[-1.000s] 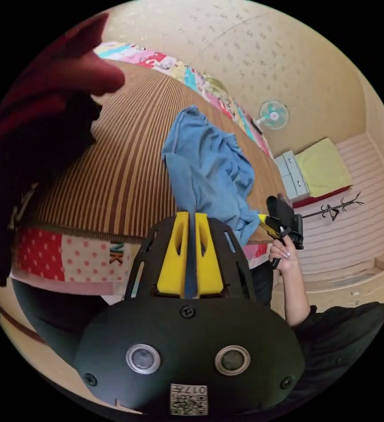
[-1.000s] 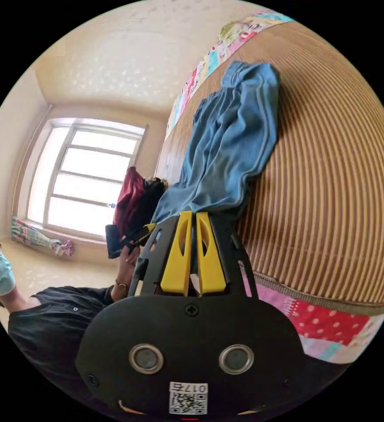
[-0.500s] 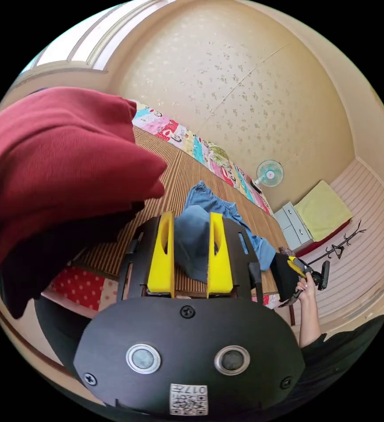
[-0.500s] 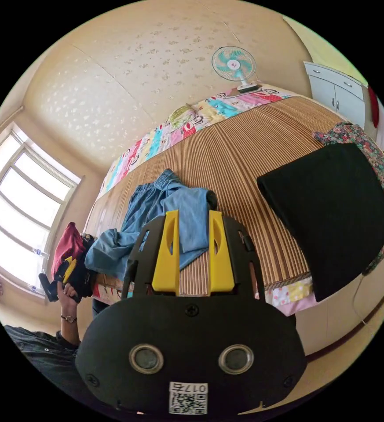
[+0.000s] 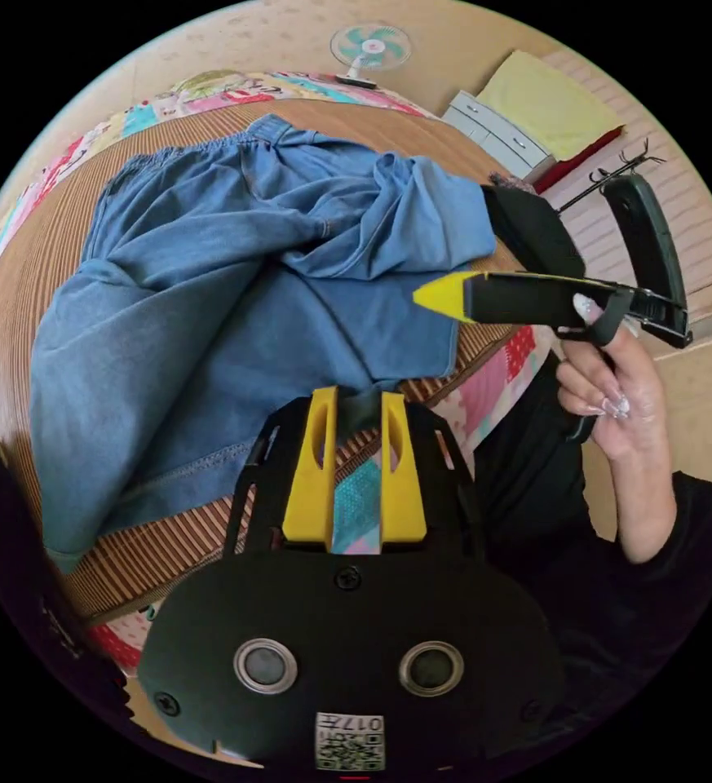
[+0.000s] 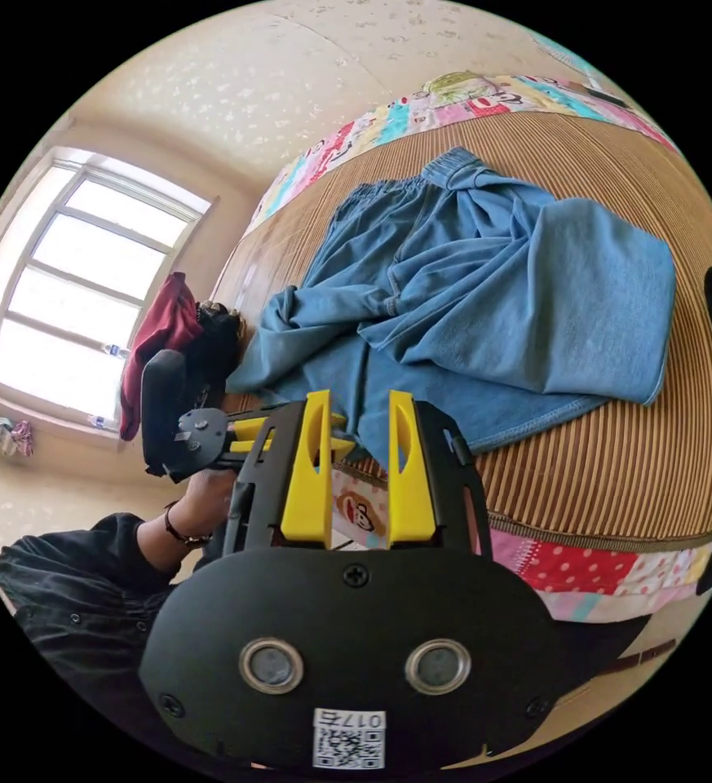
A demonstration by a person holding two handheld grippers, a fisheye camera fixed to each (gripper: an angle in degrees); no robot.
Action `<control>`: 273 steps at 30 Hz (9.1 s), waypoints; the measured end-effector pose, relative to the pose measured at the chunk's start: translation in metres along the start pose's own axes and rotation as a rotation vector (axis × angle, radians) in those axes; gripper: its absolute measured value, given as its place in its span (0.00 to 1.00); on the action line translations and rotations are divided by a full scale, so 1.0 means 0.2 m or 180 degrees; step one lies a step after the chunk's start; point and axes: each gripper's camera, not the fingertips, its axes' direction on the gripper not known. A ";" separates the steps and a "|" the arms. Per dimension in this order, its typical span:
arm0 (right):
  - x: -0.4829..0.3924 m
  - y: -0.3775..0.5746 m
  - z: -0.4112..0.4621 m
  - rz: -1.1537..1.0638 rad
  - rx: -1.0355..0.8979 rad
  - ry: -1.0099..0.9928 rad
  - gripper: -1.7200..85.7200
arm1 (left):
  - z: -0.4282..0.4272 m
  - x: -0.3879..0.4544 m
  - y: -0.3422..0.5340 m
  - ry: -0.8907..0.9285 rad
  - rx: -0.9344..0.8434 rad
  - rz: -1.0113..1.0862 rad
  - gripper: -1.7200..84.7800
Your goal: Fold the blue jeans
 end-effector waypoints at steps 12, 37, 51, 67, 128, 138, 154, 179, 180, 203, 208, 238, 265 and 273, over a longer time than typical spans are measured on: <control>0.03 -0.16 0.23 -0.0036 -0.0370 0.0959 0.07 | -0.61 -0.05 0.68 0.2068 0.0091 0.1150 0.05; -0.19 -0.17 -0.17 -0.0988 -0.0278 0.0885 0.03 | -0.62 -0.32 0.16 -0.0397 0.0514 -0.0039 0.01; 0.12 -0.36 0.39 -0.0195 0.0495 0.1605 0.02 | 0.18 -0.68 -0.38 -0.0970 0.0470 -0.0544 0.01; 0.36 -0.64 0.35 -0.0220 0.0644 0.1140 0.02 | 0.27 -0.96 -0.84 -0.1087 0.0595 -0.0700 0.01; 0.02 1.09 -0.35 0.0334 0.0798 0.1772 0.04 | -0.56 -0.46 0.99 0.0080 0.0616 -0.0261 0.04; -0.32 0.79 -0.01 -0.1016 0.0451 -0.0008 0.07 | -0.92 -0.45 1.51 0.0095 0.1342 -0.1052 0.14; -0.22 0.60 -0.03 -0.1119 0.0034 -0.1606 0.05 | -1.01 -0.47 1.59 0.0614 0.1206 -0.1169 0.02; -0.78 0.64 0.39 -0.1591 -0.2151 0.0076 0.04 | -0.64 -0.16 1.29 0.1241 -0.1389 -0.0175 0.02; -0.80 0.64 0.40 -0.1603 -0.2176 0.0148 0.04 | -0.61 -0.15 1.29 0.1189 -0.1456 -0.0176 0.02; -0.48 0.64 -0.26 -0.0433 -0.0625 0.1276 0.05 | -1.02 0.39 1.13 0.1565 0.1050 0.0147 0.01; -0.24 0.82 -0.91 -0.1045 0.0330 -0.1413 0.04 | -0.99 0.35 1.16 0.1516 0.1016 0.0104 0.01; 0.19 1.16 -1.39 -0.0673 0.0266 -0.0787 0.07 | -0.10 0.42 0.84 0.1691 0.0207 0.0376 0.09; 0.83 1.09 -1.51 0.0514 0.1556 -0.1125 0.03 | 0.61 0.65 0.82 0.1937 -0.0601 0.1289 0.01; 0.92 0.98 -1.35 0.1328 0.0735 0.0331 0.05 | 0.72 0.57 0.85 0.2302 -0.0586 0.0936 0.03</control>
